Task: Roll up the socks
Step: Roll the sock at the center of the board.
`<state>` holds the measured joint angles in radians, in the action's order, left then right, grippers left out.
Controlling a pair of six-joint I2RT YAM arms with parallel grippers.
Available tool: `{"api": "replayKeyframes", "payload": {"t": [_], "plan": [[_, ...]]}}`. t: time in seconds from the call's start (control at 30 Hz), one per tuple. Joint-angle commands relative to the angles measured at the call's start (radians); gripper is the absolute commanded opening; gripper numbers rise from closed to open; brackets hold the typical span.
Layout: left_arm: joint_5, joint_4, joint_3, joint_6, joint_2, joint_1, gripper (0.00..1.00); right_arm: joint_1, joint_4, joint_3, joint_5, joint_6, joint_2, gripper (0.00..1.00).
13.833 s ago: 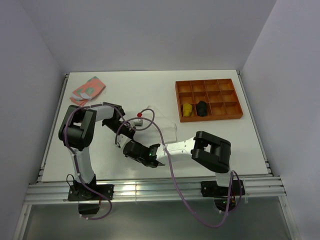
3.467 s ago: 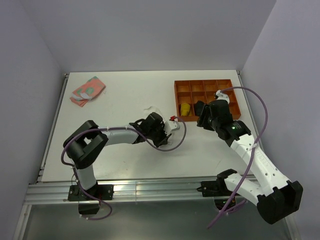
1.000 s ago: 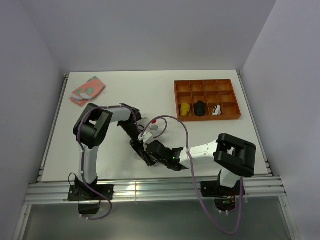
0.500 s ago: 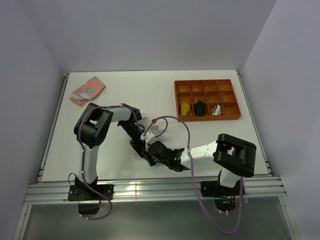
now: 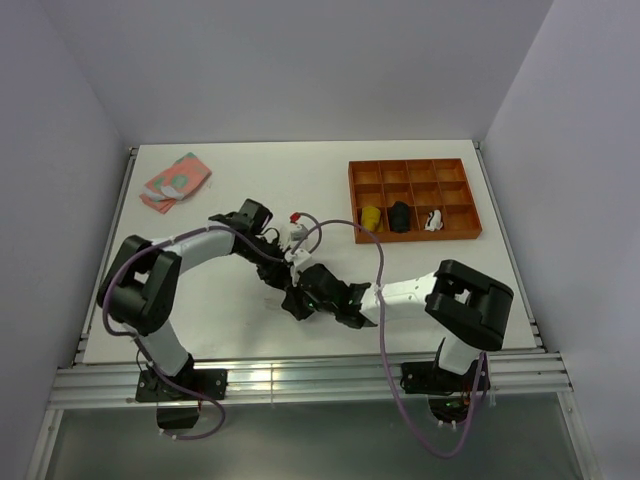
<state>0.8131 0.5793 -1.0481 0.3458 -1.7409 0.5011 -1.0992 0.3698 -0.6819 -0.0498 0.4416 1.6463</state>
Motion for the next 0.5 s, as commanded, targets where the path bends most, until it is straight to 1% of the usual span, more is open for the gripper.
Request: {"api": "replayKeyframes", "payload": {"t": [0.0, 0.07, 0.17, 0.23, 0.3, 0.4, 0.43, 0.47], "plan": [[-0.040, -0.220, 0.057, -0.091, 0.147, -0.012, 0.28, 0.060, -0.178, -0.019, 0.120, 0.060, 0.052, 0.00], [-0.093, -0.286, 0.110, -0.114, 0.210, -0.030, 0.28, 0.084, -0.234, -0.042, 0.157, 0.052, 0.063, 0.00], [-0.147, -0.343, 0.186, -0.137, 0.297, -0.058, 0.27, 0.133, -0.293, -0.094, 0.217, 0.037, 0.082, 0.00], [-0.188, -0.389, 0.232, -0.145, 0.360, -0.076, 0.28, 0.165, -0.313, -0.111, 0.238, 0.026, 0.101, 0.00], [-0.206, -0.410, 0.255, -0.134, 0.397, -0.079, 0.29, 0.177, -0.348, -0.137, 0.249, 0.002, 0.110, 0.00], [-0.233, -0.484, 0.307, -0.146, 0.451, -0.081, 0.31, 0.194, -0.411, -0.174, 0.252, -0.020, 0.130, 0.00], [-0.244, -0.515, 0.328, -0.139, 0.469, -0.079, 0.32, 0.218, -0.445, -0.192, 0.286, -0.029, 0.151, 0.00], [-0.244, -0.515, 0.329, -0.139, 0.469, -0.079, 0.32, 0.229, -0.453, -0.192, 0.286, -0.029, 0.152, 0.00]]}}
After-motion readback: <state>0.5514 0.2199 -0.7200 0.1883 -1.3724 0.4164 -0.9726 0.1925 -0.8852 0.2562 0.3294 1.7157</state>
